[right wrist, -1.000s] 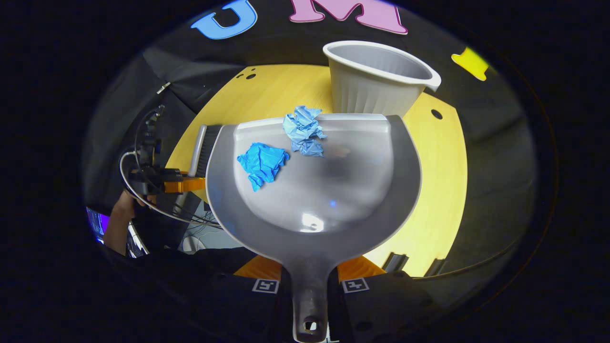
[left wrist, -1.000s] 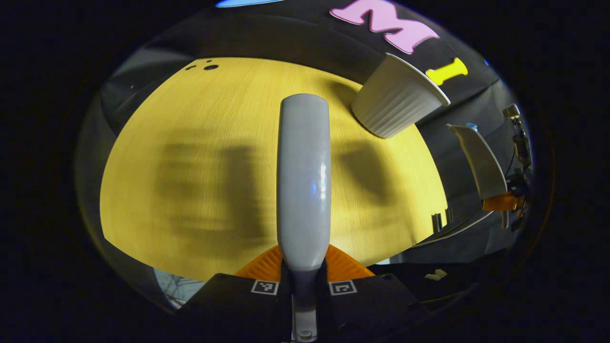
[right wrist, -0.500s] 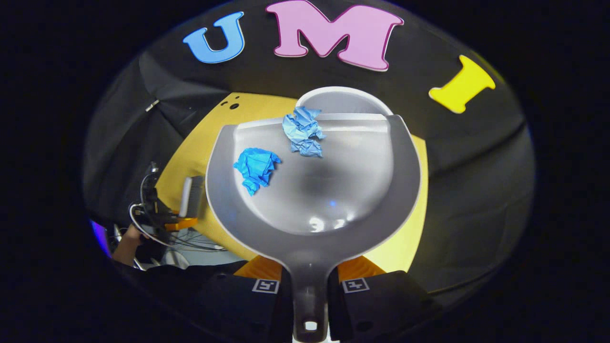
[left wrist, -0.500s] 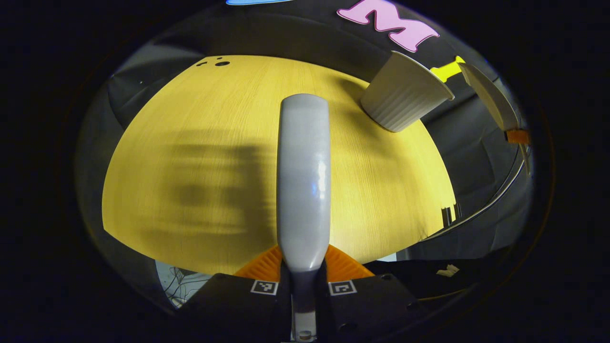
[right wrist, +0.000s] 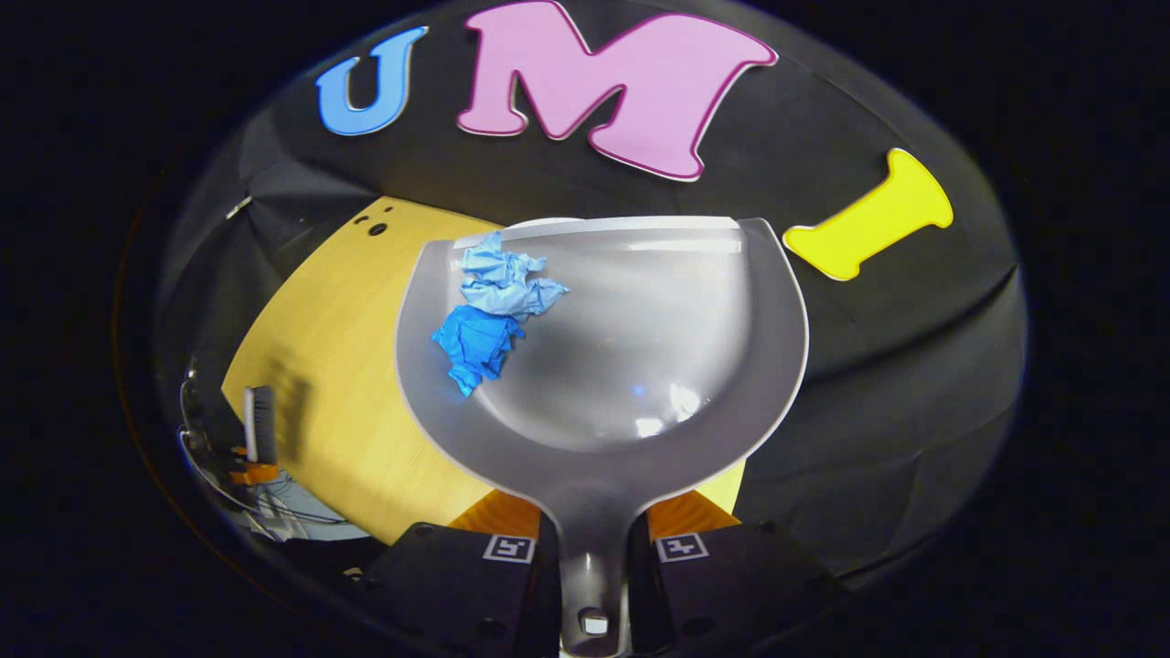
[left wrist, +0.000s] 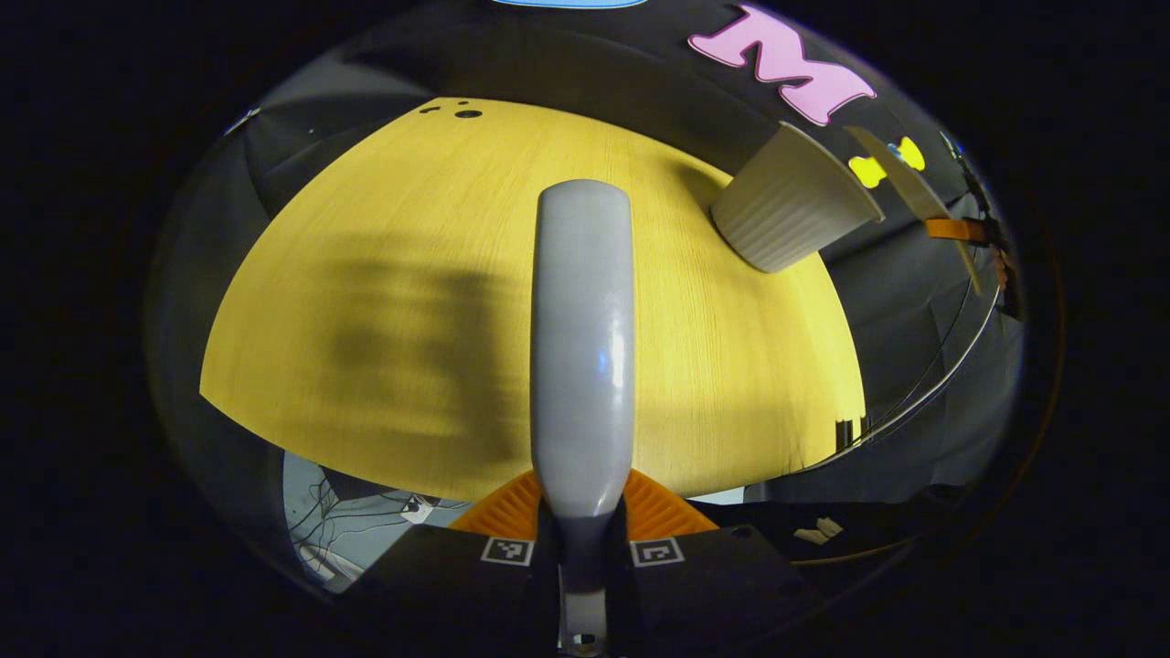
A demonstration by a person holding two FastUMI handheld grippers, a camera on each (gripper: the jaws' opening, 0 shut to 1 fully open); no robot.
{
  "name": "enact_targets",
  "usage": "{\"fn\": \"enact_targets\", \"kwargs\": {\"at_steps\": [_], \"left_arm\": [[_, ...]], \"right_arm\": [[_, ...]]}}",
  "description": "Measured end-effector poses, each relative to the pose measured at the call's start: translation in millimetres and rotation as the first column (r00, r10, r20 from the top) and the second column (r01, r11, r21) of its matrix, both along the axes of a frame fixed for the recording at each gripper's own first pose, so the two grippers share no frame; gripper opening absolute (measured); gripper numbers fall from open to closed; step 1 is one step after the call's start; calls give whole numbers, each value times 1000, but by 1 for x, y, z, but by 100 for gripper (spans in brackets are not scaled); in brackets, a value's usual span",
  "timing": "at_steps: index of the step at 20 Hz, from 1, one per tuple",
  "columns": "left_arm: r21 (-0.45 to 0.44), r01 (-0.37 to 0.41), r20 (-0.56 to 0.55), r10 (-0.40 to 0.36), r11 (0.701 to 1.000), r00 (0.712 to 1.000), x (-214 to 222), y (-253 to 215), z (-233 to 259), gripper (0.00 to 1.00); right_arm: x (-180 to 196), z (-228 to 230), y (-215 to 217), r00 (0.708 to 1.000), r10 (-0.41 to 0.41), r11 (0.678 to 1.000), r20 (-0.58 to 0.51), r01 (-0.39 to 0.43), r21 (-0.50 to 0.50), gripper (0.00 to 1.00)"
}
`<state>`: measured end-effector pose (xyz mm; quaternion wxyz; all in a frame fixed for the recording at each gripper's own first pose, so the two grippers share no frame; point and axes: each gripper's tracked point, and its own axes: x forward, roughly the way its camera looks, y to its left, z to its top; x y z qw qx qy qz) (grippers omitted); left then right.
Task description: Pick up the small broom and dustpan from the desktop, sweep the trash into the dustpan with the broom, and then empty the trash into the garbage bin.
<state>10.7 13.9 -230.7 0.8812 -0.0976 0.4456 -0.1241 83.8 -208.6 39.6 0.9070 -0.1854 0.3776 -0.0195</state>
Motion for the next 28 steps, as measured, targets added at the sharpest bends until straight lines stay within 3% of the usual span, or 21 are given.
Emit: {"fn": "enact_targets", "kwargs": {"at_steps": [4,8,10,14,19,21,24,25,28], "left_arm": [[-2,-18,41,19,1000,999,5,11,24,24],[8,-17,46,17,1000,999,14,15,28,24],[13,-9,38,9,1000,999,16,15,26,24],[2,20,34,-20,1000,999,20,12,29,24],[21,56,30,-56,998,998,24,10,34,24],[21,48,26,-48,999,998,24,9,34,24],[-11,35,12,-35,999,999,24,8,34,24],[-16,34,8,-34,999,999,25,8,32,24],[-14,36,13,-36,999,999,25,7,32,24]], "right_arm": [[38,-2,-19,998,-42,999,51,44,-26,33],[58,-5,-36,996,-2,975,90,22,-222,33],[62,-7,-40,993,40,940,108,0,-342,33],[76,-7,-39,984,138,811,115,-45,-583,33],[78,6,-33,967,213,673,141,-40,-739,33],[78,15,-33,959,252,585,132,-43,-810,33],[83,27,-26,940,316,420,128,-18,-907,33],[84,29,-24,937,329,387,119,-18,-922,33],[87,36,-33,937,335,333,100,-18,-943,32]]}}
